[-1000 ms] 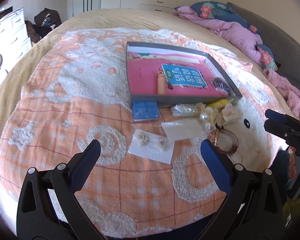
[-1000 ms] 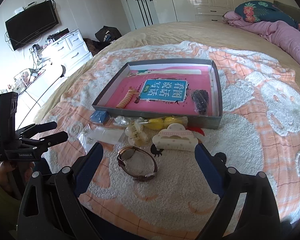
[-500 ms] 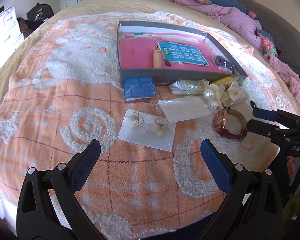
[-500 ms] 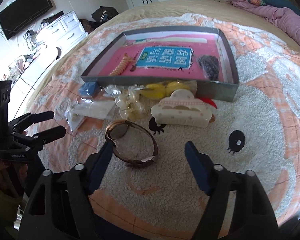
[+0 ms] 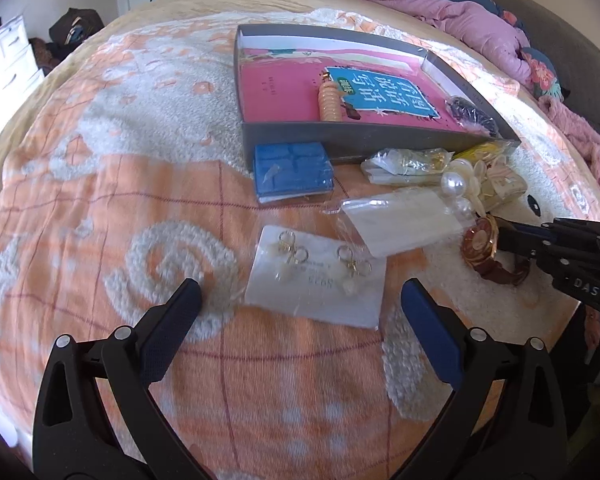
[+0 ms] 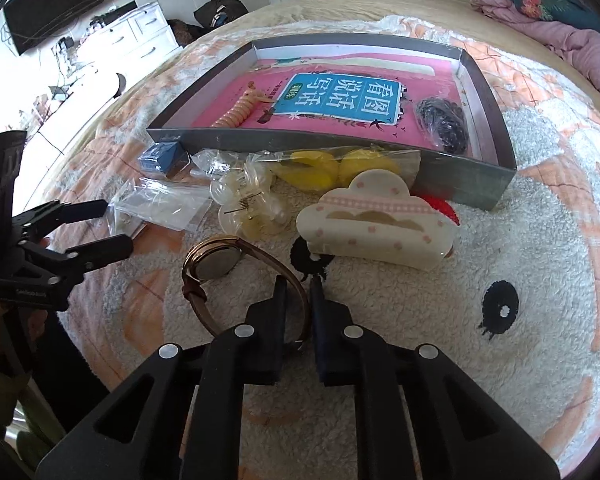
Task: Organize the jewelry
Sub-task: 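Grasp the brown-strap watch with right tool while left tool grasps gold earring card, then carry the watch and earring card over the grey box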
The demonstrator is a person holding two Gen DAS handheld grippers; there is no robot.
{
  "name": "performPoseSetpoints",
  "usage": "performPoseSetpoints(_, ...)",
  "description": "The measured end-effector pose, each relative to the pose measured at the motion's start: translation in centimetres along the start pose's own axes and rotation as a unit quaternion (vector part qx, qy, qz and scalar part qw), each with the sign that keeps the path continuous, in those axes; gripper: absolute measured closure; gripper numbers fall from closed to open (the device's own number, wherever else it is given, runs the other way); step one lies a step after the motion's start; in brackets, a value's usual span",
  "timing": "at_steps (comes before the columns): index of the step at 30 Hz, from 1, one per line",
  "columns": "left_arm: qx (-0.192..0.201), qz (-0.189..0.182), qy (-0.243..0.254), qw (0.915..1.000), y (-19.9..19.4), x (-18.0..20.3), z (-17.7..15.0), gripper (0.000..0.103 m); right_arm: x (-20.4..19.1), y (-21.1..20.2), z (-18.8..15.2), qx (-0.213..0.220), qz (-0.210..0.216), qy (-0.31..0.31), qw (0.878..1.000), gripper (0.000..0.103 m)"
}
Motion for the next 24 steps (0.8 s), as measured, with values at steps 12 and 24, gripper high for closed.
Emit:
performPoseSetpoints(12, 0.003, 0.013, 0.024, 0.9996, 0.4, 0.0, 0.4, 0.04, -0.5, -1.7, 0.0, 0.014, 0.005, -0.023, 1.0, 0.095)
performPoseSetpoints(24, 0.039, 0.012, -0.019, 0.999, -3.8, -2.1, 0.9, 0.045, -2.9, -5.0, 0.5, 0.048, -0.002, -0.092, 0.995, 0.095)
Point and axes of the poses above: each gripper's, at about its wrist camera, not at the fingertips, and y roughly the way its jaws point, x to its right, z to its top, the point moved 6 cm from there along y, roughly the way its jaws point, and after that the axes turned 8 degrees about x, right-handed, at the moved point
